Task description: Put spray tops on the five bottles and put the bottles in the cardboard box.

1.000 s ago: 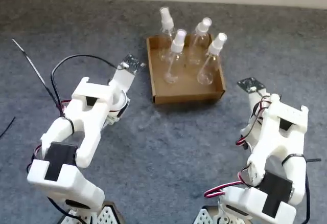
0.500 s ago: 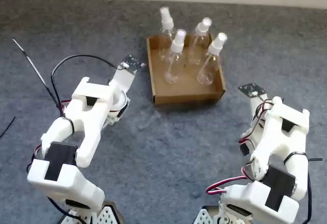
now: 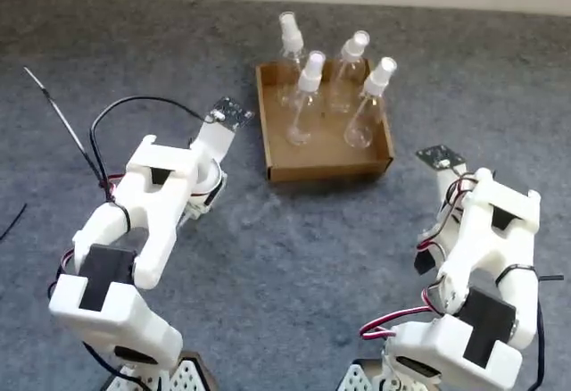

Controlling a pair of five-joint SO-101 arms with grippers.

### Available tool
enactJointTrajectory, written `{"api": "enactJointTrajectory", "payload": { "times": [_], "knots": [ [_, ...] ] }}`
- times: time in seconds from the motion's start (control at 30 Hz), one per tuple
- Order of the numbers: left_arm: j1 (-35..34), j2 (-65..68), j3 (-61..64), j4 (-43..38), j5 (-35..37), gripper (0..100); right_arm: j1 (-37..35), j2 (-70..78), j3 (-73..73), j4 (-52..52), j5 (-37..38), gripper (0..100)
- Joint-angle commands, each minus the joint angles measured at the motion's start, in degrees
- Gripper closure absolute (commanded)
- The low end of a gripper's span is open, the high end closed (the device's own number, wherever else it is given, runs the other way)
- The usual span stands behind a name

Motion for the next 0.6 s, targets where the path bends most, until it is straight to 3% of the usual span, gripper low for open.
{"api": "enactJointTrajectory", "payload": {
  "times": [0.0,0.1,0.27,0.43,0.57],
  "knots": [
    [1.4,-0.4,0.0,-0.4,0.4,94,0.6,-0.7,-5.1,0.9,0.2,99.3],
    [1.2,-1.6,-1.8,1.1,0.4,100,0.0,-3.4,-8.0,3.8,-2.6,99.5],
    [0.7,-10.9,-9.5,12.8,0.7,100,-5.0,-16.5,-10.4,4.4,-9.9,99.5],
    [0.8,-25.6,-16.6,22.6,1.8,100,-16.4,-31.3,-7.5,-1.7,-22.6,99.5],
    [0.7,-38.9,-19.5,24.1,7.6,100,-28.2,-36.8,-3.3,-6.2,-36.6,99.5]
  ]
}}
